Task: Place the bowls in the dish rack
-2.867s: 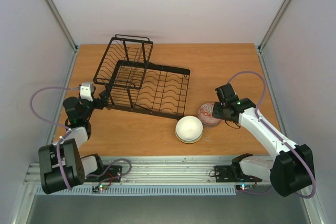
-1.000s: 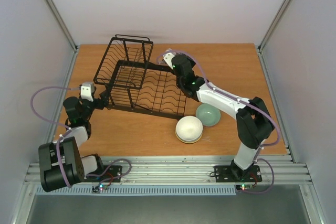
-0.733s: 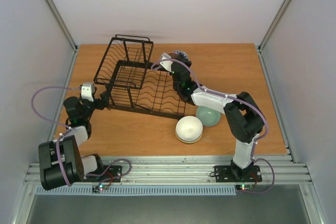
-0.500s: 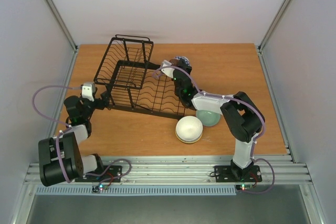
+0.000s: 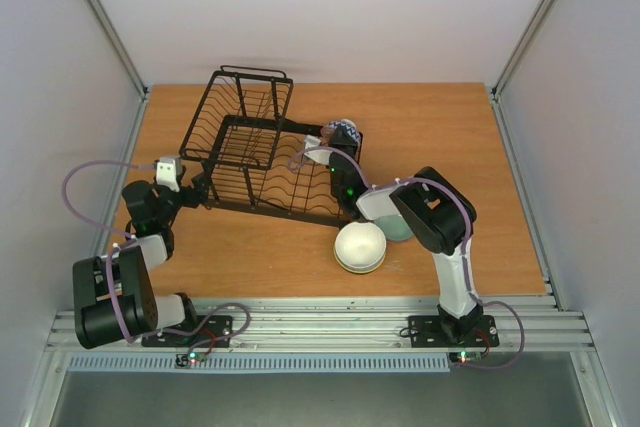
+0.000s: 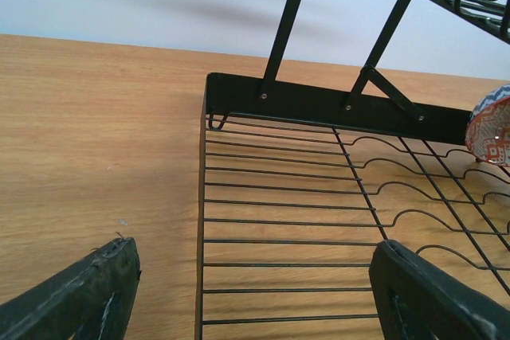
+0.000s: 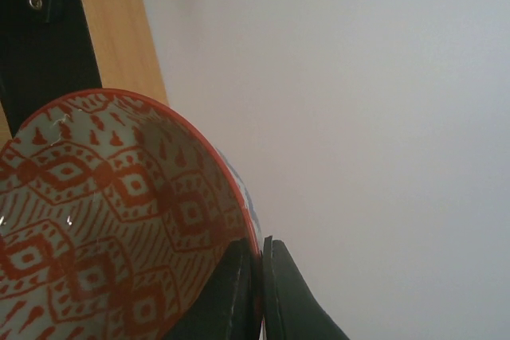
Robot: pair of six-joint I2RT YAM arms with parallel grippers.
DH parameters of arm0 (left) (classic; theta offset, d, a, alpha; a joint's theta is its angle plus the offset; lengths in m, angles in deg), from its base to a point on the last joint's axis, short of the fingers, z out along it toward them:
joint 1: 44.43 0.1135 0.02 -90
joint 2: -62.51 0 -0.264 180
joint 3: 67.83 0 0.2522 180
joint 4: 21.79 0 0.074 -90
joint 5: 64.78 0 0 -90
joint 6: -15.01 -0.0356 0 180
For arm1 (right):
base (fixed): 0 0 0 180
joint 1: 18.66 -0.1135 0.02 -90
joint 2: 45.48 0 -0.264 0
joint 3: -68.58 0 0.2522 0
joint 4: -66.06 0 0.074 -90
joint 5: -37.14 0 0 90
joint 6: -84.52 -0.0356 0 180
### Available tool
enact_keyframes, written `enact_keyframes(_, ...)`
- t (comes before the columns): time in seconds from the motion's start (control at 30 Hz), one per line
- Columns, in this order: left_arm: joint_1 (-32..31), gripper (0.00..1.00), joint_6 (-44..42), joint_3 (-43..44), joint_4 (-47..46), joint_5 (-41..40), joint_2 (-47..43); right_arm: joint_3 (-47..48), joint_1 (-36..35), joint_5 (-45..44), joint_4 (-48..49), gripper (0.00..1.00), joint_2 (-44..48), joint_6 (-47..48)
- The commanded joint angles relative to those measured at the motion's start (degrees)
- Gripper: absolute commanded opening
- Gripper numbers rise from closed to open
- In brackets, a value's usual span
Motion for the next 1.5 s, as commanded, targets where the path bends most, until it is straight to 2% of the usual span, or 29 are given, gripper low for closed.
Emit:
enact_keyframes(0.0, -0.45, 0.80, -2.00, 1.03, -3.84, 1.43, -0.30, -0.49, -0.30, 0.95, 14.99, 0.01, -2.74, 6.86)
enact_keyframes(0.27, -0.48, 0.80, -2.00, 1.14, -3.94, 1.98, -0.21, 0.24, -0.88, 2.06, 19.87, 0.01, -6.91, 11.32)
enact_keyframes(0.8, -0.49, 0.80, -1.97, 1.75, -3.84, 1.98, 0.78, -1.53, -2.89, 1.42, 20.73, 0.02, -8.85, 11.00)
enact_keyframes(0.83, -0.50, 0.80, -1.99, 1.68, -3.86, 2.04, 0.64, -1.34, -2.95, 0.87, 19.73, 0.05, -8.65, 10.32)
enact_keyframes(0.87, -0.49, 0.80, -2.00, 1.60, -3.84, 2.10, 0.54, -1.10, -2.98, 0.17, 19.16, 0.12, -8.47, 9.57)
enact_keyframes(0.93, -0.48, 0.80, -1.97, 1.51, -3.85, 2.11, 0.29, -0.77, -3.05, -1.18, 18.33, 0.40, -8.20, 8.59)
enact_keyframes(1.0, -0.54, 0.80, -1.98, 1.49, -3.88, 2.15, 0.11, -0.67, -3.11, -1.95, 17.60, 0.58, -7.67, 7.71)
enact_keyframes(1.07, -0.49, 0.80, -1.99, 1.44, -3.83, 2.26, 0.21, -0.66, -3.29, -2.61, 16.84, 0.71, -6.82, 6.41)
enact_keyframes(1.17, -0.49, 0.80, -2.00, 1.40, -3.89, 2.14, 0.23, -0.66, -3.71, -3.50, 15.56, 0.80, -4.93, 4.45)
enact_keyframes(1.47, -0.49, 0.81, -1.93, 1.32, -3.76, 2.20, -0.04, -1.00, -5.35, -5.50, 5.17, 0.90, 4.88, -4.46)
